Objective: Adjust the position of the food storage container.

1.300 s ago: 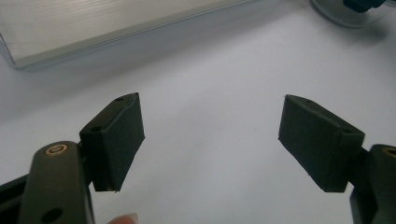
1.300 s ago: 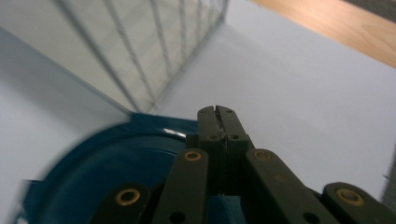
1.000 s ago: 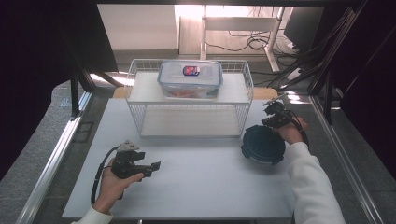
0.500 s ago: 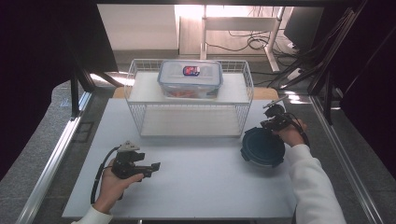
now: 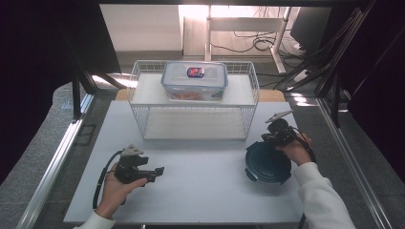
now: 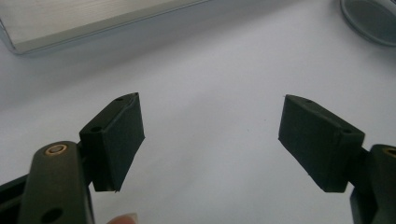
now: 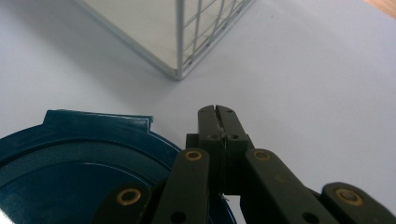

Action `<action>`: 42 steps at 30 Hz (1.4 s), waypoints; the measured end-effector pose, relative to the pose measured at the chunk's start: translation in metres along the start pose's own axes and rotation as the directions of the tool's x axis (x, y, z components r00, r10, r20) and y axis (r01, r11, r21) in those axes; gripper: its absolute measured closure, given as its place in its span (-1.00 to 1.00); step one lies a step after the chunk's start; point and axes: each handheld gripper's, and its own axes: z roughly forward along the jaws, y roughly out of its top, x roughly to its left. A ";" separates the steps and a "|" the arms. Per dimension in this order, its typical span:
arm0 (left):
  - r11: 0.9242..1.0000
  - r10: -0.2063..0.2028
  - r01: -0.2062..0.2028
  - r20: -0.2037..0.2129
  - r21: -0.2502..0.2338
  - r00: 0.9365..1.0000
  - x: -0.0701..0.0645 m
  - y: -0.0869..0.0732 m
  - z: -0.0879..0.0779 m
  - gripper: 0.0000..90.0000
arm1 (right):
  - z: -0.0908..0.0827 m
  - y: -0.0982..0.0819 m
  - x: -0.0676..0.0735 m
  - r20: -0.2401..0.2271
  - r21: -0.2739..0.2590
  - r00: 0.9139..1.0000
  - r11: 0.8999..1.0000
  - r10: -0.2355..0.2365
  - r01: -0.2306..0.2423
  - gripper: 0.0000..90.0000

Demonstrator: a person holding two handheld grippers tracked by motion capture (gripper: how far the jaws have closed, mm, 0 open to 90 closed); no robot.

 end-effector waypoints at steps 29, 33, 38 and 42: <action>1.000 -0.021 0.021 0.008 -0.003 1.000 0.002 0.000 0.000 -0.51 | -0.058 -0.082 -0.011 0.093 0.053 0.982 0.984 0.166 -0.171 0.97; 1.000 -0.022 0.022 0.005 -0.003 1.000 0.002 0.000 0.000 -0.51 | -0.052 -0.095 -0.007 0.065 0.086 0.981 0.978 0.184 -0.189 0.97; 1.000 -0.021 0.021 0.003 -0.001 1.000 0.002 0.000 0.001 -0.51 | -0.045 -0.098 -0.004 0.013 0.074 0.980 0.977 0.200 -0.201 0.97; 1.000 -0.018 0.018 0.001 0.002 1.000 0.003 0.000 0.001 -0.51 | -0.041 -0.096 -0.004 0.018 0.088 0.983 0.979 0.182 -0.183 0.97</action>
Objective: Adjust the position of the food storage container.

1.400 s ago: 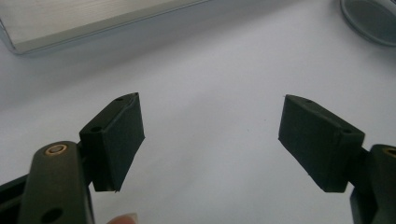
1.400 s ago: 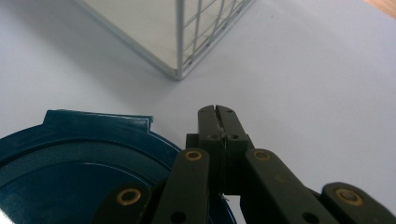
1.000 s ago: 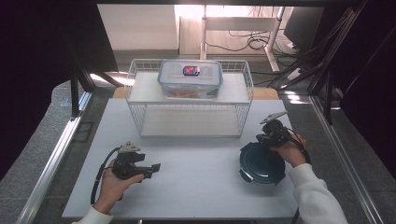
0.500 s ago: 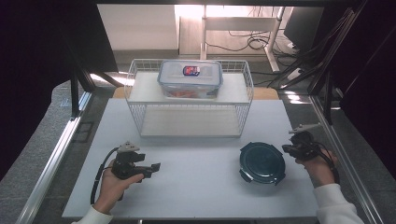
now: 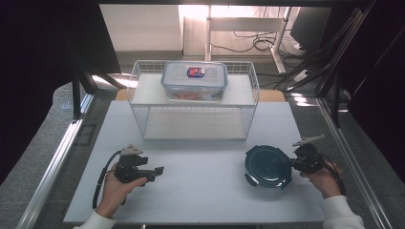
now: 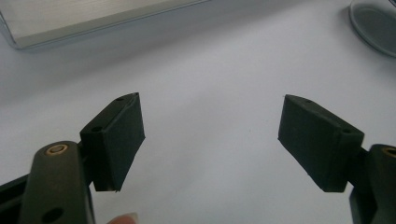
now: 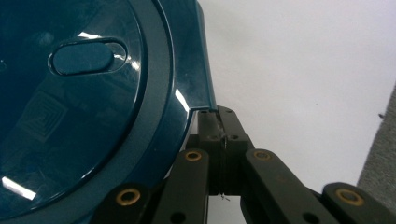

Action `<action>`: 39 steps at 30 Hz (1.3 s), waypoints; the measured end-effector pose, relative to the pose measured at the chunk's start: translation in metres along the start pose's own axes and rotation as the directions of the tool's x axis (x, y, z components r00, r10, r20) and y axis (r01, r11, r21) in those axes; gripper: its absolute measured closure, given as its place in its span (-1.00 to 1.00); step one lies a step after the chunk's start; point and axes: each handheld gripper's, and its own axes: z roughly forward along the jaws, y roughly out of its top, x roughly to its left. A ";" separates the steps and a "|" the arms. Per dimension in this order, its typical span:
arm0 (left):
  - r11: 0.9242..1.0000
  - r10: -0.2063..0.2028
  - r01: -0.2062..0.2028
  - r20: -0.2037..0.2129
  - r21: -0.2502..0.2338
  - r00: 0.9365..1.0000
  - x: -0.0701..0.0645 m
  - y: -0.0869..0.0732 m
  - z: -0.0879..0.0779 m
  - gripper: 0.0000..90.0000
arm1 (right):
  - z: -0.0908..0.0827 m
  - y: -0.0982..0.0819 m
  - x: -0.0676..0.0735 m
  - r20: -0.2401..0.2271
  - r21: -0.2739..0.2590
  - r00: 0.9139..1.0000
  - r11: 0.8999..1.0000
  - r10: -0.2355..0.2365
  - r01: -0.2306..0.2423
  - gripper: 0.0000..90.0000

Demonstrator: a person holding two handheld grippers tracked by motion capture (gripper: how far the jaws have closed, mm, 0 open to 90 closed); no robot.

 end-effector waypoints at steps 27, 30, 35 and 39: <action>1.000 -0.028 0.028 0.019 -0.008 0.999 0.003 0.001 -0.001 -0.51 | 0.004 0.005 0.055 -0.114 -0.017 0.989 0.995 -0.096 0.094 0.97; 1.000 -0.026 0.027 0.017 -0.007 1.000 0.003 0.001 0.000 -0.51 | 0.004 0.006 0.062 -0.120 -0.017 0.987 0.994 -0.109 0.108 0.97; 1.000 -0.027 0.027 0.016 -0.007 1.000 0.003 0.001 0.000 -0.51 | 0.005 0.009 0.075 -0.144 -0.024 0.980 0.990 -0.139 0.137 0.97; 1.000 -0.027 0.027 0.016 -0.005 1.000 0.004 0.001 0.000 -0.51 | 0.006 0.012 0.083 -0.150 -0.027 0.976 0.988 -0.156 0.153 0.97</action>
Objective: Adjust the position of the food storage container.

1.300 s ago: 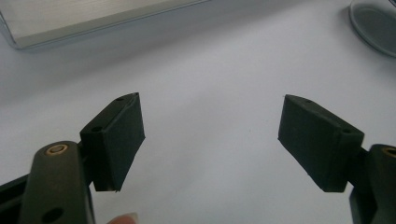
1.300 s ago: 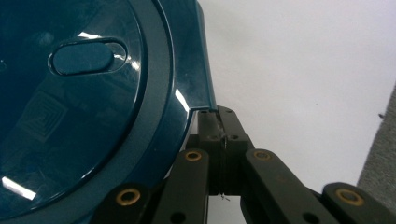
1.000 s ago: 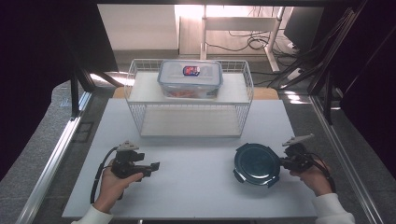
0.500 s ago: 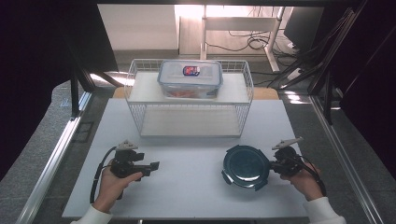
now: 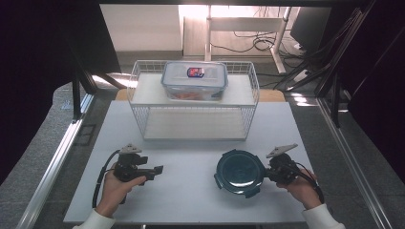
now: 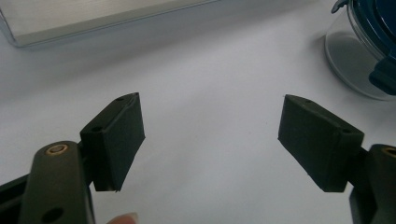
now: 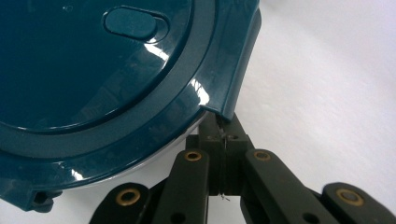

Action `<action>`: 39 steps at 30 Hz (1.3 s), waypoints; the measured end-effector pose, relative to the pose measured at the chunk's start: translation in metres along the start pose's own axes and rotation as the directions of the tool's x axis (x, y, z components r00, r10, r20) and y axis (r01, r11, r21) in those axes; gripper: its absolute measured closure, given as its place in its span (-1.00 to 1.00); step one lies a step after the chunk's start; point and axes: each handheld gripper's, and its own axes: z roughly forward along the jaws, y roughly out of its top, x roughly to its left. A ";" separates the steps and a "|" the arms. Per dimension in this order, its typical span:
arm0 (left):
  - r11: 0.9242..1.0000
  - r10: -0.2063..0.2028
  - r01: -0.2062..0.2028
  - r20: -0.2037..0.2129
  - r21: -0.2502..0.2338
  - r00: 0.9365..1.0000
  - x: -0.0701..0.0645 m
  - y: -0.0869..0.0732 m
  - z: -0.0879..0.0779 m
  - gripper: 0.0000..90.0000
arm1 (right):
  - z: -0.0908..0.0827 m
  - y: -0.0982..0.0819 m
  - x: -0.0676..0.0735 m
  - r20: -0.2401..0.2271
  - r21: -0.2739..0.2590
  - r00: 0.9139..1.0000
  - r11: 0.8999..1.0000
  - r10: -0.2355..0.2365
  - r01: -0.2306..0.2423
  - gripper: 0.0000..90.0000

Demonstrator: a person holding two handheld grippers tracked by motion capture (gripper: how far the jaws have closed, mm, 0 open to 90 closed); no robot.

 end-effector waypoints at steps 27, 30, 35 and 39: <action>1.000 0.004 -0.004 -0.001 0.008 1.000 0.000 -0.001 0.002 -0.51 | 0.012 0.014 0.044 -0.046 -0.004 0.993 0.994 -0.105 0.105 0.97; 1.000 0.001 -0.001 -0.001 0.008 1.000 0.000 -0.001 0.002 -0.52 | 0.013 0.017 0.048 -0.051 -0.001 0.992 0.993 -0.116 0.116 0.97; 1.000 0.002 -0.002 -0.002 0.010 1.000 0.001 -0.001 0.003 -0.52 | 0.018 0.022 0.057 -0.049 0.000 0.990 0.991 -0.135 0.136 0.97; 1.000 0.002 -0.001 -0.002 0.010 1.000 0.001 -0.001 0.003 -0.52 | 0.023 0.028 0.065 -0.056 -0.001 0.987 0.988 -0.153 0.153 0.97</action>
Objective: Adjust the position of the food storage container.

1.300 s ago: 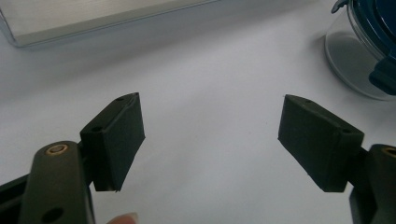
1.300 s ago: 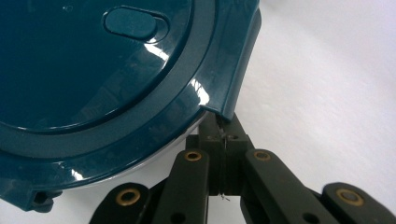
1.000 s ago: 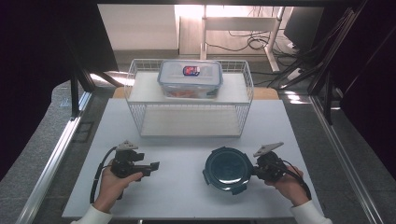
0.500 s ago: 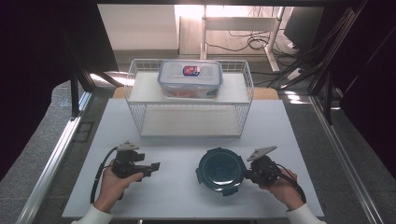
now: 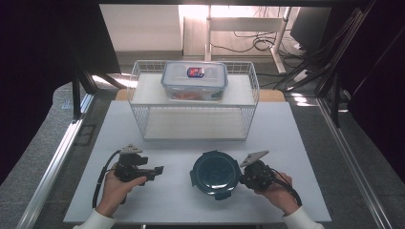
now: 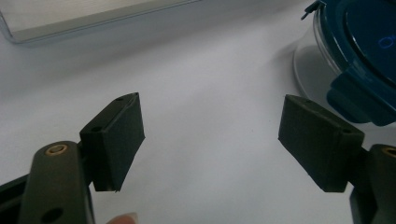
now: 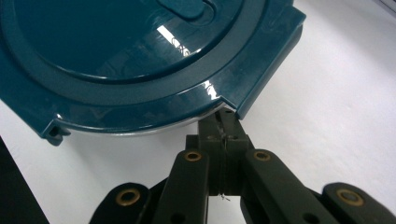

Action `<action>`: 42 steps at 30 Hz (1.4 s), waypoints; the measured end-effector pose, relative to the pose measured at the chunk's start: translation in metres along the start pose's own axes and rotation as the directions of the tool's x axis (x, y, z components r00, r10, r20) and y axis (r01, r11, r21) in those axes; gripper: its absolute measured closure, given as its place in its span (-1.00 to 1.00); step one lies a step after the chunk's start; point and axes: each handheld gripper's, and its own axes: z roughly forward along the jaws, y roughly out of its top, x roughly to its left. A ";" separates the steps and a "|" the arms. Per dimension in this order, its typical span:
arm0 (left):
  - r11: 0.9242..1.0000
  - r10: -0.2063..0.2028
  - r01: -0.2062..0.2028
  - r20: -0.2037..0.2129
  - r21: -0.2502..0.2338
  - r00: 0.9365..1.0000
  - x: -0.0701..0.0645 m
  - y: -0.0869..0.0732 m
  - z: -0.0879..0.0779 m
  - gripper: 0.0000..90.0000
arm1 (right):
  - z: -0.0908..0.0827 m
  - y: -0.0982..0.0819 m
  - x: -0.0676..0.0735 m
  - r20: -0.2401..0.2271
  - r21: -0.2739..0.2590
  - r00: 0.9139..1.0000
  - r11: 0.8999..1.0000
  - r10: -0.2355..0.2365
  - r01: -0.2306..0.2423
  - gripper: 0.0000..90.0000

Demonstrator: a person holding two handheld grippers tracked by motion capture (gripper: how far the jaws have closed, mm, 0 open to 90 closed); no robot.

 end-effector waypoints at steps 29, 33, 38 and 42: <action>1.000 -0.002 0.002 -0.004 -0.004 1.000 0.002 0.000 -0.001 -0.52 | 0.024 0.026 0.033 -0.023 -0.013 0.997 0.997 -0.073 0.073 0.97; 1.000 -0.023 0.023 0.006 -0.014 1.000 0.002 0.000 0.000 -0.52 | 0.019 0.023 0.031 -0.041 -0.047 0.997 0.997 -0.069 0.068 0.97; 0.998 -0.059 0.060 0.025 -0.037 0.998 0.000 0.001 -0.003 -0.55 | 0.002 0.009 0.023 -0.060 -0.100 0.998 0.995 -0.022 0.016 0.97; 0.996 -0.070 0.071 0.029 -0.047 0.997 -0.003 0.002 -0.005 -0.55 | -0.013 0.004 0.020 -0.079 -0.156 0.997 0.988 -0.002 -0.010 0.97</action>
